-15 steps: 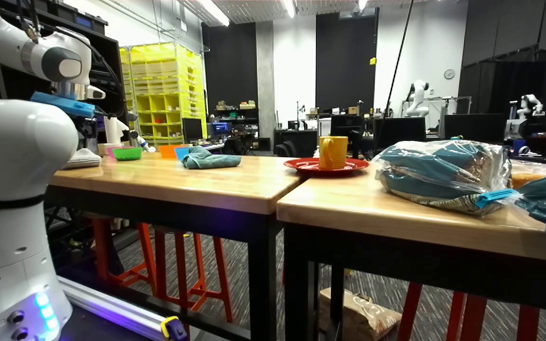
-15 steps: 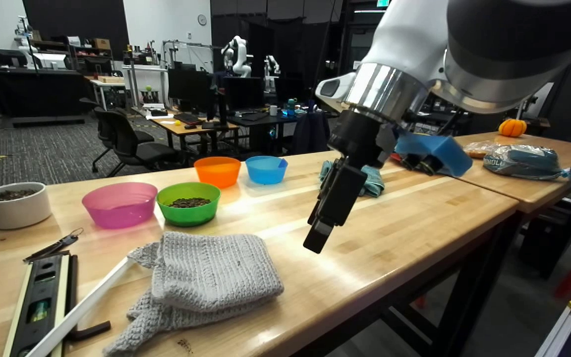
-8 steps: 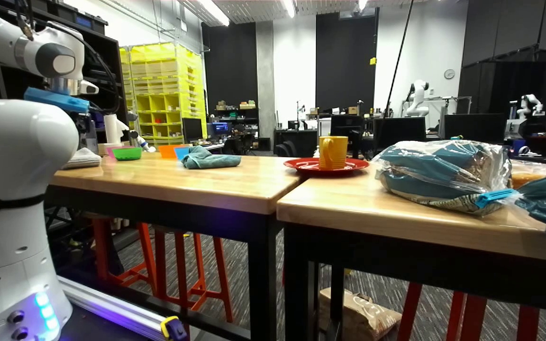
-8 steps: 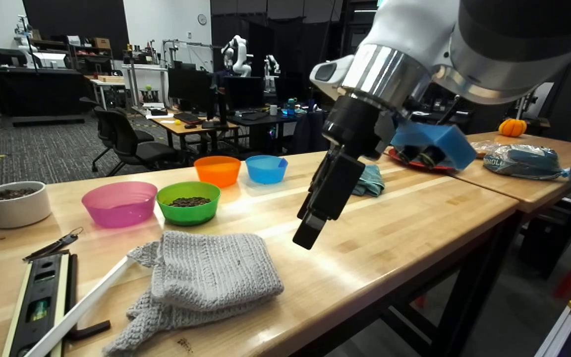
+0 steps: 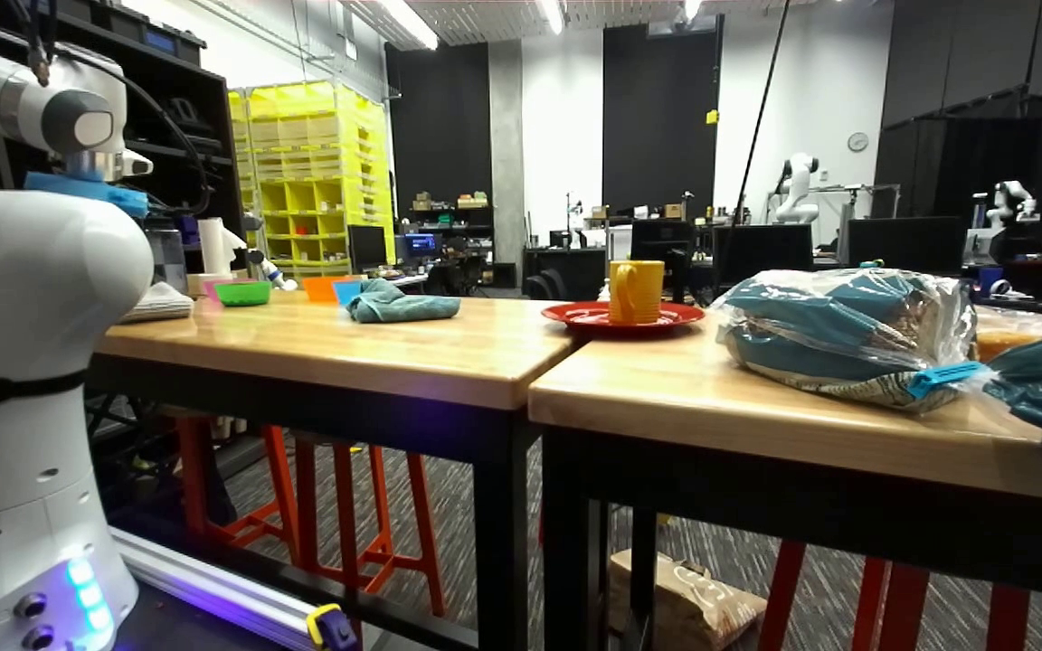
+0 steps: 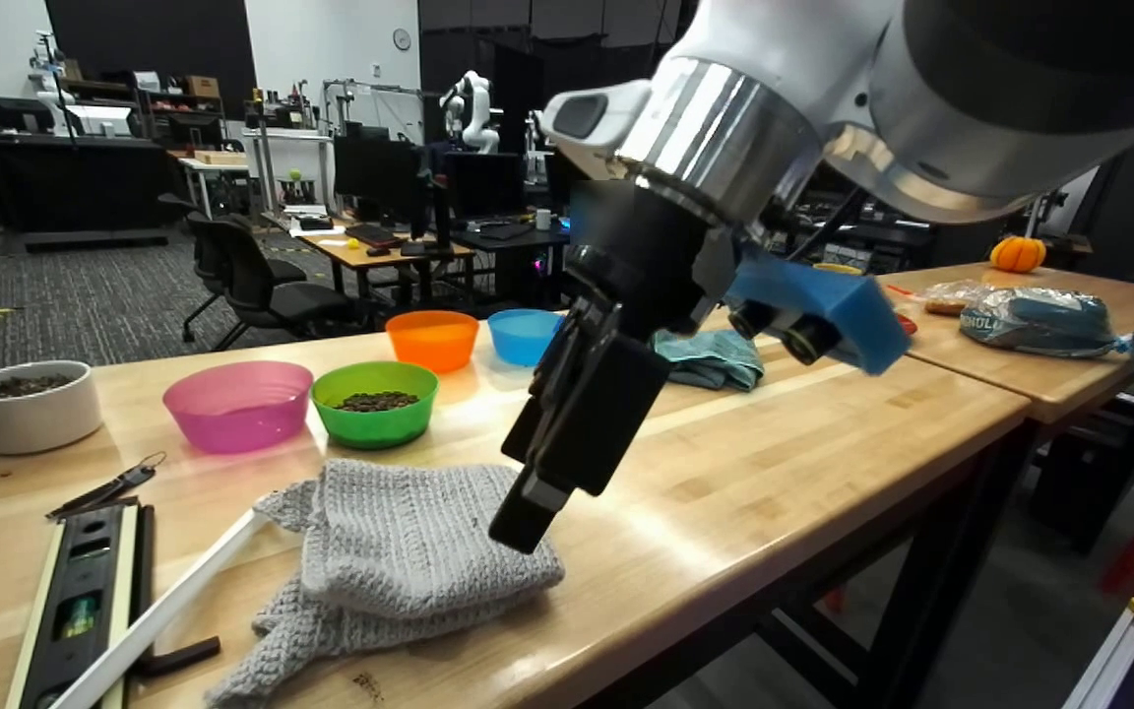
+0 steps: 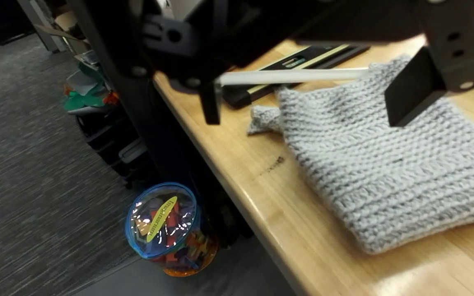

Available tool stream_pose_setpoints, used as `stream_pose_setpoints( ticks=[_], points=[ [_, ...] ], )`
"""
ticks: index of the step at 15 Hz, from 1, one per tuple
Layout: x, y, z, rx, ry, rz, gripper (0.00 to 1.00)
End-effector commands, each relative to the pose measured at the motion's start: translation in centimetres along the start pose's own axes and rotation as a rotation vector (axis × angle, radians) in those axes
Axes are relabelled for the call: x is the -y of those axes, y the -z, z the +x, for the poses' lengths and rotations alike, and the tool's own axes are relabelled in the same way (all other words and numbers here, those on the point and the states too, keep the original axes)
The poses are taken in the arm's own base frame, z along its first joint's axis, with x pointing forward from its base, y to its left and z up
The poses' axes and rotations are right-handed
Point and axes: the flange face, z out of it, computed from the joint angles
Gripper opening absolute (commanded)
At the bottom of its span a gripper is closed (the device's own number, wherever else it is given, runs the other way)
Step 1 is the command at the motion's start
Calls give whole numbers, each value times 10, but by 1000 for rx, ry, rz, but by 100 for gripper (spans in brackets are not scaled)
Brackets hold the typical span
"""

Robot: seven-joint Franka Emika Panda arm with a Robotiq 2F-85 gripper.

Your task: Unfold the grey piece of material on the left

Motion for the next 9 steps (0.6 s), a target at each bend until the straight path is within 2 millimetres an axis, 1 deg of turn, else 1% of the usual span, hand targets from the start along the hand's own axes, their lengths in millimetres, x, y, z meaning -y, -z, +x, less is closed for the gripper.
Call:
stream_pose_setpoints(
  ticks=[1,5,9],
  points=[
    [11,-28,31,6,77,-6,100],
    [18,-50,61,26,192,-33,100],
    [14,-66,81,54,273,-51,100]
  ],
)
